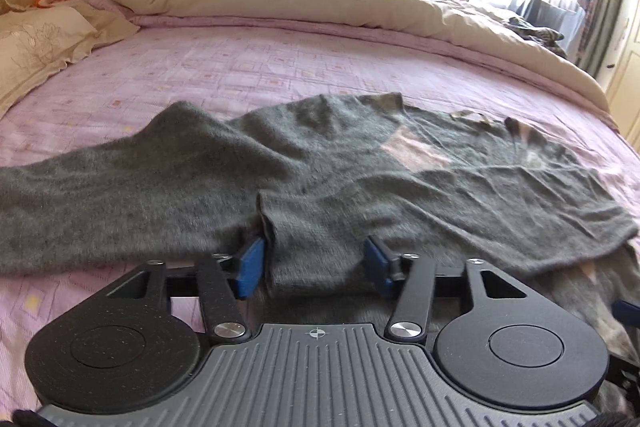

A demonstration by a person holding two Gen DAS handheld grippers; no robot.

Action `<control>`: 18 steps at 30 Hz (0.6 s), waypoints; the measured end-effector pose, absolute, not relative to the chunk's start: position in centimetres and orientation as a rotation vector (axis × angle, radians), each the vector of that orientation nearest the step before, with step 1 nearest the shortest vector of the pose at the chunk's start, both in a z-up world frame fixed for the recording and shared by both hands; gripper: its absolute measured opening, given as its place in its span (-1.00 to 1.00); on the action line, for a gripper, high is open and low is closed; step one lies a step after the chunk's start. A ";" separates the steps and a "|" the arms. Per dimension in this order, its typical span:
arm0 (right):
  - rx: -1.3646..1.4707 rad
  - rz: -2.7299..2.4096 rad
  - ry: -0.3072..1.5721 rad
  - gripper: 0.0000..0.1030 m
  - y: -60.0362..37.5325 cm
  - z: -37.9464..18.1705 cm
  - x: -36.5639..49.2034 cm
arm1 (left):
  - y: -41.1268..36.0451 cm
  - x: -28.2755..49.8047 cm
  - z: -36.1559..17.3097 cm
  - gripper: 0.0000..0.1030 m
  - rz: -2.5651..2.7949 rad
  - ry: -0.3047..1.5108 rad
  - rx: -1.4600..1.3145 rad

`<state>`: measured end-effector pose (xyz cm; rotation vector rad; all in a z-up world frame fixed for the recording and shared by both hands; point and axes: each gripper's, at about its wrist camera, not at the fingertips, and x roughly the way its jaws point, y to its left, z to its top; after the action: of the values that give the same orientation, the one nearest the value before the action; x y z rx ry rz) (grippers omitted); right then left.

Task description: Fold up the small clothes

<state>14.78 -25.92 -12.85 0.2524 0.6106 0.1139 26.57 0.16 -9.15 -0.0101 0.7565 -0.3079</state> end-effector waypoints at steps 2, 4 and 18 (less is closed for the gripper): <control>0.239 0.114 0.616 0.98 -25.7 -12.9 14.8 | 0.2 25.4 -9.1 0.18 -0.279 0.746 0.010; 0.217 0.109 0.624 0.98 -25.4 -12.9 14.9 | 0.3 24.7 -9.3 0.31 -0.237 0.760 0.026; 0.139 0.019 0.597 0.96 -26.7 -11.0 14.7 | 0.2 22.8 -11.4 0.58 -0.224 0.661 0.072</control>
<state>14.70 -26.75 -10.98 0.1387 0.5973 0.0189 22.76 0.15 -11.36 0.0725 0.6614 -0.2238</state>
